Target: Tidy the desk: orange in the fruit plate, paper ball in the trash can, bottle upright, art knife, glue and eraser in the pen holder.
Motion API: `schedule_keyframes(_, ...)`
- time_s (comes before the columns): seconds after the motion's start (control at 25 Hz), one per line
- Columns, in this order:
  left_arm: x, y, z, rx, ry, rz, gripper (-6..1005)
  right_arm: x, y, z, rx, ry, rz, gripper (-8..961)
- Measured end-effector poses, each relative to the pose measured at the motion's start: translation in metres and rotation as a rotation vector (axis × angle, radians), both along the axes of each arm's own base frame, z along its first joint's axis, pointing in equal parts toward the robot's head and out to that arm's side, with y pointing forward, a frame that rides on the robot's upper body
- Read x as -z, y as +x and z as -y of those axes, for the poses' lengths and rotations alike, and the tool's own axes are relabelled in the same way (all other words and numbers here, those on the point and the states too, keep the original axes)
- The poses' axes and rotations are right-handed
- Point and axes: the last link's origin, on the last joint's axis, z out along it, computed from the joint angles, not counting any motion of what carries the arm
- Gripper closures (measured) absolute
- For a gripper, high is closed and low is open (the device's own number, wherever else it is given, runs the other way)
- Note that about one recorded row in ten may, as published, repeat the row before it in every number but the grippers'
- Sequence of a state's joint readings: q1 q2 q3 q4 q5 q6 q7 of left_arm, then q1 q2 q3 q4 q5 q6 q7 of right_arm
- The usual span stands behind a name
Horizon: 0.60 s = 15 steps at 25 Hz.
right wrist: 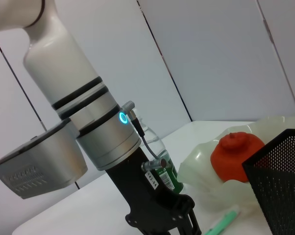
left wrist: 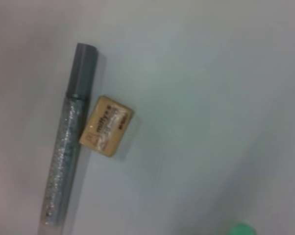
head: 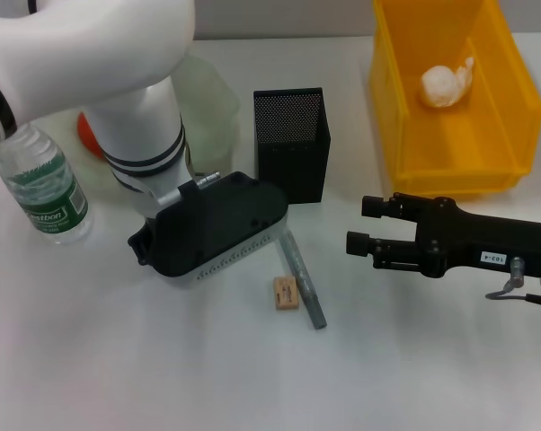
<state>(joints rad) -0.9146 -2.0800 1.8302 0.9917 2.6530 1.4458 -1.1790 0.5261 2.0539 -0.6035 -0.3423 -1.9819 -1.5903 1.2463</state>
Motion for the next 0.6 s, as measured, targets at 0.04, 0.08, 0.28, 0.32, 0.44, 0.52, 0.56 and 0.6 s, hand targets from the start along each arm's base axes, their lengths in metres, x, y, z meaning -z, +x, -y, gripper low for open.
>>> schedule_keyframes(0.04, 0.0003, 0.0013, 0.0004, 0.005, 0.003, 0.000, 684, -0.0001, 0.0002, 0.0002, 0.000, 0.000, 0.000, 166)
schedule_keyframes(0.08, 0.0003, 0.0013, 0.0004, 0.005, 0.003, 0.000, 684, -0.0003, 0.0005, 0.0003, 0.001, 0.001, 0.000, 166)
schedule_keyframes(0.28, -0.0002, 0.0045, -0.0002, 0.015, 0.030, -0.001, 684, -0.0004, 0.0018, 0.0015, 0.004, 0.002, 0.001, 166)
schedule_keyframes(0.32, -0.0002, 0.0042, -0.0006, 0.014, 0.032, -0.001, 684, -0.0004, 0.0018, 0.0015, 0.004, 0.002, 0.001, 166)
schedule_keyframes(0.44, 0.0002, 0.0039, -0.0020, 0.015, 0.038, 0.002, 684, -0.0007, 0.0016, 0.0015, 0.003, 0.003, -0.001, 166)
schedule_keyframes(0.52, 0.0002, 0.0039, -0.0023, 0.015, 0.040, 0.003, 684, -0.0009, 0.0015, 0.0014, 0.003, 0.004, -0.001, 166)
schedule_keyframes(0.56, -0.0002, 0.0036, -0.0029, 0.014, 0.043, 0.003, 684, -0.0009, 0.0015, 0.0014, 0.003, 0.004, -0.001, 166)
schedule_keyframes(0.6, -0.0005, 0.0031, -0.0033, 0.013, 0.045, 0.000, 684, -0.0009, 0.0015, 0.0013, 0.003, 0.004, -0.002, 166)
